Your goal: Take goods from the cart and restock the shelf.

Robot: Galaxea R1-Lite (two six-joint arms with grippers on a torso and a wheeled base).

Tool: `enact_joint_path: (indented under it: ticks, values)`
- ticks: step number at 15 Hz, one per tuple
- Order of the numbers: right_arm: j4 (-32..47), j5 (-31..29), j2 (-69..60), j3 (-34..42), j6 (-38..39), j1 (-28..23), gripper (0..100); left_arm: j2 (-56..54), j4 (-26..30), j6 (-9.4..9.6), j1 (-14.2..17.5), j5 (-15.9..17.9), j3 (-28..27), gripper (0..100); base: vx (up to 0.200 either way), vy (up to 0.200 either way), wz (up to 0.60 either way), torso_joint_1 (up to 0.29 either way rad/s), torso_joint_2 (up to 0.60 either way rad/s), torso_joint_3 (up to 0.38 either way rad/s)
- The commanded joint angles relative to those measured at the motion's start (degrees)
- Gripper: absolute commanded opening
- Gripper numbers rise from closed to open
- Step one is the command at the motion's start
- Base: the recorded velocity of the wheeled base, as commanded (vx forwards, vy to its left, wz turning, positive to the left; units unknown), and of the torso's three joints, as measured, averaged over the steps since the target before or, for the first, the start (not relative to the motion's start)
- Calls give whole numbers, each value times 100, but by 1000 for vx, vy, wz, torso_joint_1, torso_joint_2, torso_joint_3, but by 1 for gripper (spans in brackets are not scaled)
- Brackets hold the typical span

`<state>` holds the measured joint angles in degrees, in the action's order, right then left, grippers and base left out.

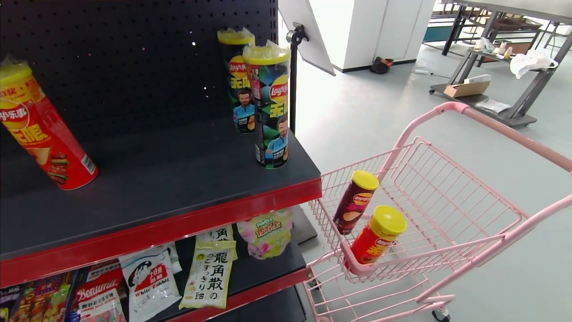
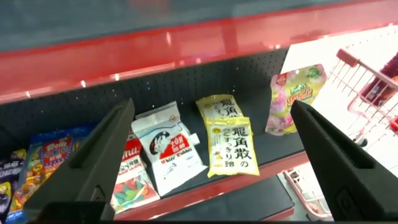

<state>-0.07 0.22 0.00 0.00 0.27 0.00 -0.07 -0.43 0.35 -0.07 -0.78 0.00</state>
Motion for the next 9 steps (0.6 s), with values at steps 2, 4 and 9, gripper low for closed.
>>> enact_joint_path:
  ticks: [2, 4, 9]
  values:
    - [-1, -4, 0, 0, -9, 0, 100, 7, -1, 0, -1, -1, 0, 100, 0, 0, 0, -149, 432, 281]
    - [-1, 4, 0, 0, -9, 0, 100, 7, -1, 0, -1, -10, 0, 100, 0, 0, 0, -56, 161, 105]
    - [-1, 4, 0, 0, -9, 0, 100, 7, -1, 0, -1, -10, 0, 100, 0, -200, 0, -10, 26, 16]
